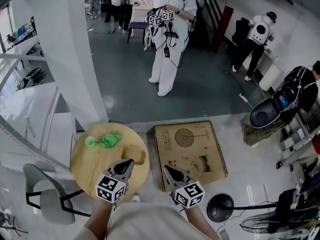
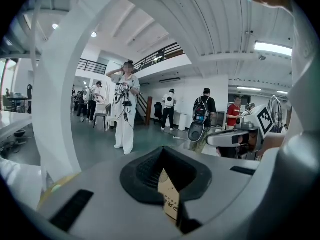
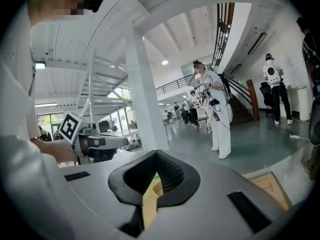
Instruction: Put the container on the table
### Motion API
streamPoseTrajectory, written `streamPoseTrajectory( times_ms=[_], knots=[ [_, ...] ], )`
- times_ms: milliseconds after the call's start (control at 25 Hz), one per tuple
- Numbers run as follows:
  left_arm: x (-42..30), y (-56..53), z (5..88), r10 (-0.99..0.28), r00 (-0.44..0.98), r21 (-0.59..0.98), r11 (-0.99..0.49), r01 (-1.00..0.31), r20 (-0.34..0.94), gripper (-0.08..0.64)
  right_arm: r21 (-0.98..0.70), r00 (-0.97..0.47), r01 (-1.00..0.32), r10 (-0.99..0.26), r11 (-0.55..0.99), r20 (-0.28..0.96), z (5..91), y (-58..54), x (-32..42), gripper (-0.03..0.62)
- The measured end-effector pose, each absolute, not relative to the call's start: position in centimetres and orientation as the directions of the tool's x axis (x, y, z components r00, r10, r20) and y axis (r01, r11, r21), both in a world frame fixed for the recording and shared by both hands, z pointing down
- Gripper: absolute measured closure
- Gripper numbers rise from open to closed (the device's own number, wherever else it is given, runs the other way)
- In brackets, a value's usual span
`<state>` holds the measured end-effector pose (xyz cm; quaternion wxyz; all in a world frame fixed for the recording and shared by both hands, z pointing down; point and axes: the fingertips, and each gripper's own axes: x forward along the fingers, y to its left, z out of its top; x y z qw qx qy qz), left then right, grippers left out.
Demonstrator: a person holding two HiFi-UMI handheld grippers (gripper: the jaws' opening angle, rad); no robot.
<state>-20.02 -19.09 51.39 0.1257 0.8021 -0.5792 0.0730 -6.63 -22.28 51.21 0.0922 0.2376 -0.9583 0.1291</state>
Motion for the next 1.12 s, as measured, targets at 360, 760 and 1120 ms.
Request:
streamPoseTrajectory(
  times_ms=[360,760,1120],
  knots=[
    [-19.86,-19.07,51.54,-0.911,0.319,0.115,-0.298,-0.947,0.263,0.545,-0.185,-0.872,-0.476,-0.436,0.86,0.222,50.88,-22.3,-7.0,0.568],
    [-19.45,-19.39,51.59,-0.904,0.337,0.115,-0.317,-0.941,0.264,0.545,-0.189,-0.867,-0.487,-0.446,0.852,0.223,51.1,-22.27,-6.92,0.568],
    [-19.47,-19.6,51.86,-0.904,0.338,0.115,-0.319,-0.941,0.263,0.545,-0.191,-0.861,-0.498,-0.454,0.846,0.23,51.58,-22.43,-6.83,0.568]
  ],
)
